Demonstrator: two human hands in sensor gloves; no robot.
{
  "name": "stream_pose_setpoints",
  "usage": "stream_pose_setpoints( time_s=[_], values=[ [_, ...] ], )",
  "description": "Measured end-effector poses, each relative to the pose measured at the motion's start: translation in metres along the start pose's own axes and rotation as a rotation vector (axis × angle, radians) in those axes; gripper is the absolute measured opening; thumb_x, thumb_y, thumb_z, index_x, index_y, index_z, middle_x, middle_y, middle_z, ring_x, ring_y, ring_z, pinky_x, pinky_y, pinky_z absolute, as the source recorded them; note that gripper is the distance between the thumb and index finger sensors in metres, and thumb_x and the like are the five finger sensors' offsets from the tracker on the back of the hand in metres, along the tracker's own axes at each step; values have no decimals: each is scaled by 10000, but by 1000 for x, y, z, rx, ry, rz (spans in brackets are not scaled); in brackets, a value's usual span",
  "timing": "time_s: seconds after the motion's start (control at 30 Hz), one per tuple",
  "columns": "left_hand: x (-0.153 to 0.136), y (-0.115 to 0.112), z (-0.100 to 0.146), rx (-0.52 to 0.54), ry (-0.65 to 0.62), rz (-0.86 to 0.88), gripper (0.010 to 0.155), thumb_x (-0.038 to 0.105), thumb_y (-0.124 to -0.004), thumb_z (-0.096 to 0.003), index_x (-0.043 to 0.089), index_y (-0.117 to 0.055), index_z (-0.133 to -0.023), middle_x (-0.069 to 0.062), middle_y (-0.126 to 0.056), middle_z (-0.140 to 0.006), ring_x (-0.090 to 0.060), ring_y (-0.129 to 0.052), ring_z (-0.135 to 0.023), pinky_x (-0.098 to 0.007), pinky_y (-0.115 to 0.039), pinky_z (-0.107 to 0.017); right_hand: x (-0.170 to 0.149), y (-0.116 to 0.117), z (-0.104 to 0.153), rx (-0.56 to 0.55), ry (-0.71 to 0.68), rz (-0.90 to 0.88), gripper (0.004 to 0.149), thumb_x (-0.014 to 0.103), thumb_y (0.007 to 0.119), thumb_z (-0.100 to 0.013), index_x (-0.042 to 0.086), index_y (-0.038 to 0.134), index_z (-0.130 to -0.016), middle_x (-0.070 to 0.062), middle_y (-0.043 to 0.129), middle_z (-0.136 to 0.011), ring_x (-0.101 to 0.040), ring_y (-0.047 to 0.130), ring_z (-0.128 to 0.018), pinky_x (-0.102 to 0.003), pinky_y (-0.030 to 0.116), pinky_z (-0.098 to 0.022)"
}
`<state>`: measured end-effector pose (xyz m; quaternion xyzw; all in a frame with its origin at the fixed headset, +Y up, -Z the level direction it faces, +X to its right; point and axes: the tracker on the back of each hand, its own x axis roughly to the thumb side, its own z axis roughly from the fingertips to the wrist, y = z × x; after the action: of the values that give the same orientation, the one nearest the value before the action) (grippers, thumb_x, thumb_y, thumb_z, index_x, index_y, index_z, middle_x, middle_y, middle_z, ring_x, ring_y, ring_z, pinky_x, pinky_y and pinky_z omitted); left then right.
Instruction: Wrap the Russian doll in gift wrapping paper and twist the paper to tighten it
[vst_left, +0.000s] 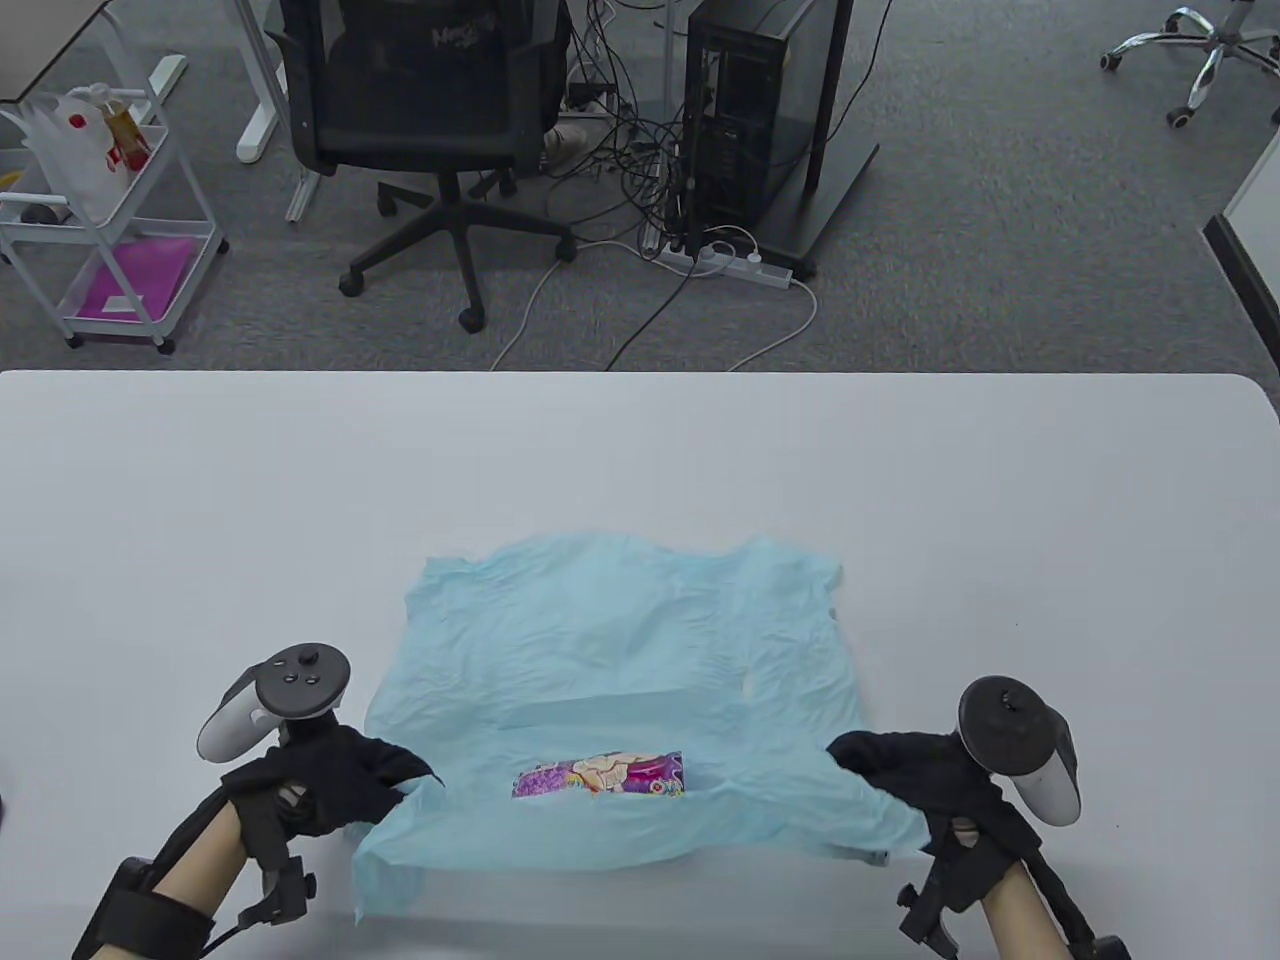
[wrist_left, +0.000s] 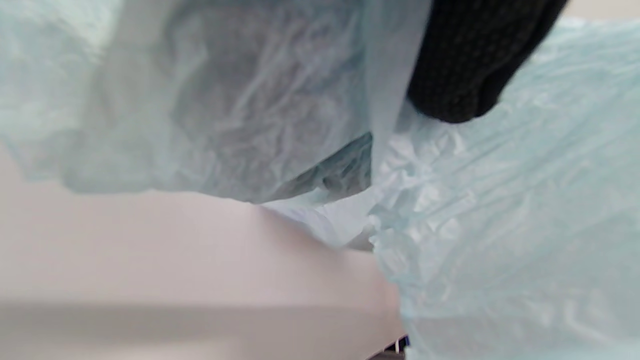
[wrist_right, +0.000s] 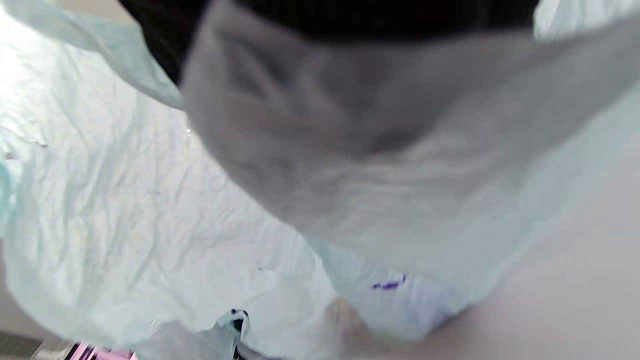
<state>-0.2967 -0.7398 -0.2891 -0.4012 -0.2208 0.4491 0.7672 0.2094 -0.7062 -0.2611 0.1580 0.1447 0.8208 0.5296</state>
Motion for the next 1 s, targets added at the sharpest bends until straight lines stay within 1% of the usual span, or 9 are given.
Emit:
stream_pose_setpoints(
  time_s=[0.17,0.33,0.43,0.57,0.67,0.77,0.9,0.97,1.0],
  values=[
    [-9,28,-24,153,174,83,383,444,-811,-353,329,-874,-713,45,-1054,-640,-173,-1125,-542,-354,-825,-606,-20,-8,-39,-50,316,92,383,408,863,-446,119,859,-698,45,1050,-305,-18,988,-73,-380,891,-424],
    [-29,45,-57,269,456,148,390,443,-821,-361,290,-877,-715,41,-1074,-551,-154,-1149,-425,-325,-862,-549,-53,-11,-70,-136,703,257,386,435,839,-486,128,838,-721,101,1039,-321,37,989,-85,-337,897,-447],
    [-32,46,-69,327,653,-27,398,463,-821,-357,295,-872,-713,64,-1079,-514,-103,-1159,-349,-267,-896,-494,-59,-7,-82,-175,800,468,389,441,838,-492,128,834,-722,116,1027,-312,48,976,-80,-325,896,-454],
    [-26,47,-77,339,740,-120,406,476,-832,-348,294,-873,-709,76,-1087,-454,-73,-1161,-257,-237,-922,-432,-54,3,-94,-212,849,800,390,452,849,-475,139,844,-706,131,1015,-288,55,957,-56,-314,898,-453],
    [-22,46,-79,353,770,-170,396,481,-834,-345,306,-875,-698,93,-1089,-442,-64,-1163,-247,-231,-926,-427,-51,7,-100,-211,859,847,389,454,850,-473,142,844,-705,133,1012,-285,53,953,-55,-312,897,-455],
    [-21,45,-79,359,777,-169,395,483,-832,-345,311,-873,-698,96,-1087,-445,-61,-1163,-252,-229,-925,-431,-52,4,-100,-200,870,790,407,464,839,-473,156,836,-738,127,1013,-322,37,963,-90,-329,881,-481],
    [-22,46,-79,360,784,-164,393,484,-831,-346,313,-872,-698,96,-1087,-444,-61,-1163,-253,-229,-924,-433,-37,-16,-84,-262,741,550,676,541,772,-484,128,594,-988,3,951,-753,-36,1021,-447,-445,791,-594],
    [-21,46,-79,353,789,-168,394,485,-830,-347,313,-869,-699,97,-1087,-445,-60,-1163,-256,-228,-924,-435,-17,-25,-74,-311,580,362,823,573,724,-521,112,327,-1075,-102,678,-1047,-178,920,-771,-538,666,-675],
    [-21,46,-79,352,789,-167,394,484,-829,-349,311,-868,-700,96,-1086,-448,-62,-1162,-259,-230,-923,-437,-6,-28,-69,-340,527,316,889,610,659,-554,109,151,-1085,-151,434,-1149,-290,732,-967,-586,558,-722]
  ],
)
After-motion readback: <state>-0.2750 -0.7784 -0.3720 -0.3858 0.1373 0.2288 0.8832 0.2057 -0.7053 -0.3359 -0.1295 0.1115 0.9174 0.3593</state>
